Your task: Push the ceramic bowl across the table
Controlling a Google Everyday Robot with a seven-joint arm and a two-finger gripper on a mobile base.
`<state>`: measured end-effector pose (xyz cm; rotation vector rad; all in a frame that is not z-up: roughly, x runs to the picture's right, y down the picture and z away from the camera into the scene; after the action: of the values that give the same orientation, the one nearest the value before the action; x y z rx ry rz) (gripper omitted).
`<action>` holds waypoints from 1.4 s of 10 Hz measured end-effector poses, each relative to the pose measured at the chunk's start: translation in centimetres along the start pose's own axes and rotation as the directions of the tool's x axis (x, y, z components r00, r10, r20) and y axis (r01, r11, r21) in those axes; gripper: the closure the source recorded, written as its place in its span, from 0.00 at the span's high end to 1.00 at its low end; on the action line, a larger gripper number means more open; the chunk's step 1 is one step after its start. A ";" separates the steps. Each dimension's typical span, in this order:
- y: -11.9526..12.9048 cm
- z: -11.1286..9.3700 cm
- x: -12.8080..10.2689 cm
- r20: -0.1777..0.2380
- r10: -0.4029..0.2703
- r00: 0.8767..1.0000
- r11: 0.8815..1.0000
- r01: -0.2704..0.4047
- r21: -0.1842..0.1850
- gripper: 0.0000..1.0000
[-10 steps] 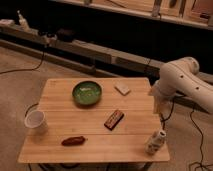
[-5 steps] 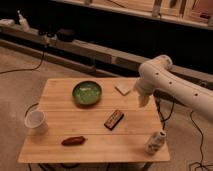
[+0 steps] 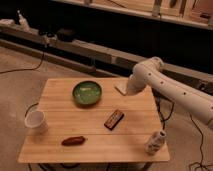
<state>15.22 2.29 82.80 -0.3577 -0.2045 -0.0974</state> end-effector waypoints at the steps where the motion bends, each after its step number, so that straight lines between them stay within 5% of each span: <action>1: -0.1 -0.1 -0.1 0.002 0.001 1.000 1.000 -0.001 0.002 0.00; 9: -0.7 0.3 -0.4 -0.003 -0.011 1.000 1.000 0.011 0.015 0.00; 14: -5.2 6.4 -4.9 0.030 -0.071 0.997 0.997 0.069 0.040 0.00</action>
<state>8.57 0.01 89.38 -0.3132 -0.2497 -0.1568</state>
